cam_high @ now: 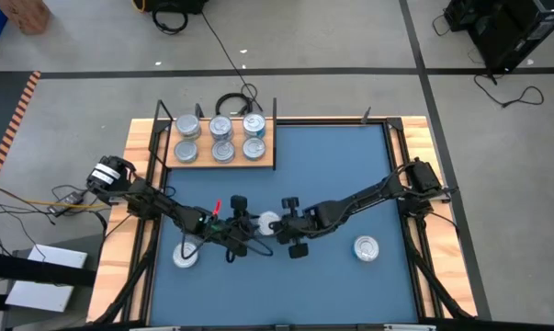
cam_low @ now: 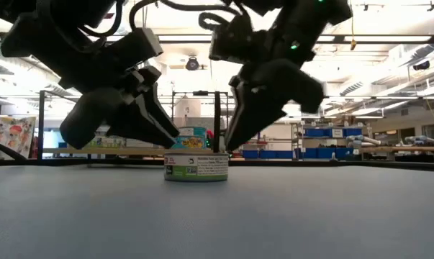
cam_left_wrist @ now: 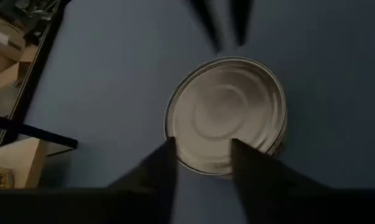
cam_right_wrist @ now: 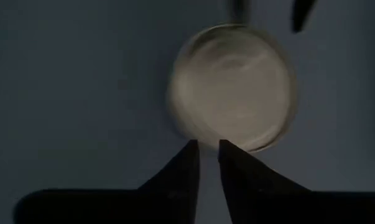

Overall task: Stack canned seafood by type on shelf
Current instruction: Stack the green tuna can on top of the green tuna can on the shelf

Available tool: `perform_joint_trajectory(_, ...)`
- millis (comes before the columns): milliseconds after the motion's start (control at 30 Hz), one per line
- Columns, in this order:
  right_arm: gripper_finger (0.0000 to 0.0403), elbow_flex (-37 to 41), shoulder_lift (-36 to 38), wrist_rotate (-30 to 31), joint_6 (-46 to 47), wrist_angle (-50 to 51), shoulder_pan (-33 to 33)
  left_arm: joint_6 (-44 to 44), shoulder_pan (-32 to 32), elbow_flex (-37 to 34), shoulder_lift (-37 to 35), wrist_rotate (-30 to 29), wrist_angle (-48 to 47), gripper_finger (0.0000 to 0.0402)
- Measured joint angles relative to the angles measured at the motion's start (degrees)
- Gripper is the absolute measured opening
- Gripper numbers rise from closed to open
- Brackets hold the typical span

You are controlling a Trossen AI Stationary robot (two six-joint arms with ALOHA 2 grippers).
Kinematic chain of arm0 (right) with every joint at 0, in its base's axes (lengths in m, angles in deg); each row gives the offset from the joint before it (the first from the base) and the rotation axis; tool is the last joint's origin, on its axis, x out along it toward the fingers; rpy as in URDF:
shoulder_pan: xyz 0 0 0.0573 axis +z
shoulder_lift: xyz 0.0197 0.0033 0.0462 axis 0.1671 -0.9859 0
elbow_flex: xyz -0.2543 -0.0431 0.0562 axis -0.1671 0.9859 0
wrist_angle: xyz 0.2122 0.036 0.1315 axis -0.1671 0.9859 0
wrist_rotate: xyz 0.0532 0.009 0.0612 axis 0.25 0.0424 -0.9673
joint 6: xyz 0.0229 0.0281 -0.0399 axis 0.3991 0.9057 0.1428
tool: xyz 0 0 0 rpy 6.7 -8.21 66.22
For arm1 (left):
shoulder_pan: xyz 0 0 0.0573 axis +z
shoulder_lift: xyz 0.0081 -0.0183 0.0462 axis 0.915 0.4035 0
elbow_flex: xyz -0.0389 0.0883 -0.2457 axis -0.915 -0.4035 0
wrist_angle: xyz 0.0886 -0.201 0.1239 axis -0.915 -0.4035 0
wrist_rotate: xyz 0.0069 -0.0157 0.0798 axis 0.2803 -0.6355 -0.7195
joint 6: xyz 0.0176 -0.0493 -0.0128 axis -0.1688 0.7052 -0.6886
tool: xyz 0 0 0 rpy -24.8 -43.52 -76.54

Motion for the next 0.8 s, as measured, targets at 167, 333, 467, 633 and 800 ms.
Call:
perform_joint_trajectory(167,0.001,1.6,0.11,-0.97,1.15,1.03,0.83,2.59,3.58,0.0,-0.02,6.03,0.02,0.0015)
perform_joint_trajectory(333,0.0015,4.61,0.09,-1.91,2.46,-4.95,0.13,10.27,8.28,-0.4,-0.02,14.8,1.38,0.0004)
perform_joint_trajectory(467,0.0005,6.19,0.07,-2.32,2.91,-10.12,-0.29,12.55,10.59,-1.0,-0.02,18.11,2.35,0.0003)
perform_joint_trajectory(633,0.0024,6.45,0.0,-1.28,3.15,-12.43,-0.56,13.97,11.79,-2.83,0.15,18.96,3.52,0.0002)
perform_joint_trajectory(800,0.0068,5.12,0.08,0.86,-0.97,-13.38,1.25,15.13,11.79,-4.4,0.2,18.72,4.02,0.0001)
